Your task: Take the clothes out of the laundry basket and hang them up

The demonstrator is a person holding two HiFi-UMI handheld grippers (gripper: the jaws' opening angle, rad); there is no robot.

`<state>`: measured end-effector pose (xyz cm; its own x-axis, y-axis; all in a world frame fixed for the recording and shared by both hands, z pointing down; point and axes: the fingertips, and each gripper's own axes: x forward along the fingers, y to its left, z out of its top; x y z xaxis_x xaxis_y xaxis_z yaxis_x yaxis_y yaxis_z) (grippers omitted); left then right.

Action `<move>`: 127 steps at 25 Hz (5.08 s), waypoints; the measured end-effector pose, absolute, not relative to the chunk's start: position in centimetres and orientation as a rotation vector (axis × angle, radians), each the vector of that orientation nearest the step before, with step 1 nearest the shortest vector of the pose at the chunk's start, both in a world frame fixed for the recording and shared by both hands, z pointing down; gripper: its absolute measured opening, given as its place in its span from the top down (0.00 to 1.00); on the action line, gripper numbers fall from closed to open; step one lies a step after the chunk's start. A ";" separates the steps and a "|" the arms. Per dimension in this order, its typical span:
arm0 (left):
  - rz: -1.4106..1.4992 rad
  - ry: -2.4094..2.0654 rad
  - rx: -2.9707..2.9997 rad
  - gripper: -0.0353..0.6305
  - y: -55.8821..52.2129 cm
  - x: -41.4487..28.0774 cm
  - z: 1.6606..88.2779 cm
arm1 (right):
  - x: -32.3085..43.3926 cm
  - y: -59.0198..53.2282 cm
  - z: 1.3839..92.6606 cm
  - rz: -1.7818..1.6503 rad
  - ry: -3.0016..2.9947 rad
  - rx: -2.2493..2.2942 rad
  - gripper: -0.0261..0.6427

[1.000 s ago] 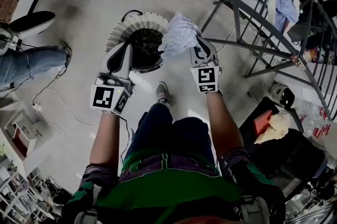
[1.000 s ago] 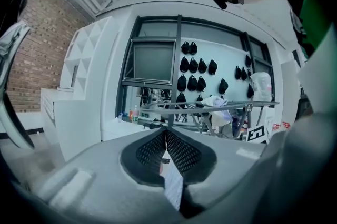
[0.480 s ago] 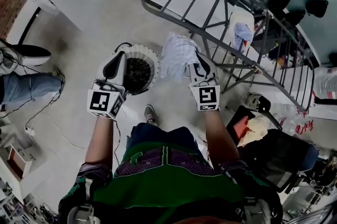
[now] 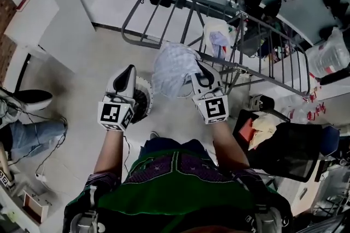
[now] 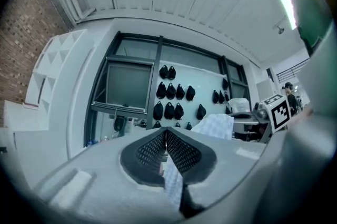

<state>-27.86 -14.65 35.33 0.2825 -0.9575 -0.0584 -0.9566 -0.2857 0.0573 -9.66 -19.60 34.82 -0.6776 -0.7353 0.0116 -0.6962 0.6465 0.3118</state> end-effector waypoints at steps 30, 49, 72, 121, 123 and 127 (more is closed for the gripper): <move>-0.166 -1.819 2.785 0.92 -28.3 4.1 25.0 | 21.6 -28.3 20.8 -0.625 -2.933 1.247 0.87; -0.219 -1.364 2.974 0.92 -40.9 10.9 25.5 | 29.6 -38.2 22.3 -0.518 -2.626 1.641 0.87; -0.182 -1.494 2.865 0.92 -47.2 23.0 28.2 | 45.2 -49.3 34.2 -0.332 -2.589 1.345 0.87; -0.049 -1.512 2.799 0.92 -39.7 20.2 30.5 | 52.2 -39.0 42.0 -0.028 -2.227 1.398 0.67; -0.042 -1.520 2.801 0.92 -38.8 18.6 30.1 | 50.3 -38.6 40.5 -0.034 -2.278 1.439 0.67; -0.058 -1.550 2.796 0.92 -36.9 15.9 29.1 | 47.2 -37.4 38.2 -0.035 -2.360 1.519 0.67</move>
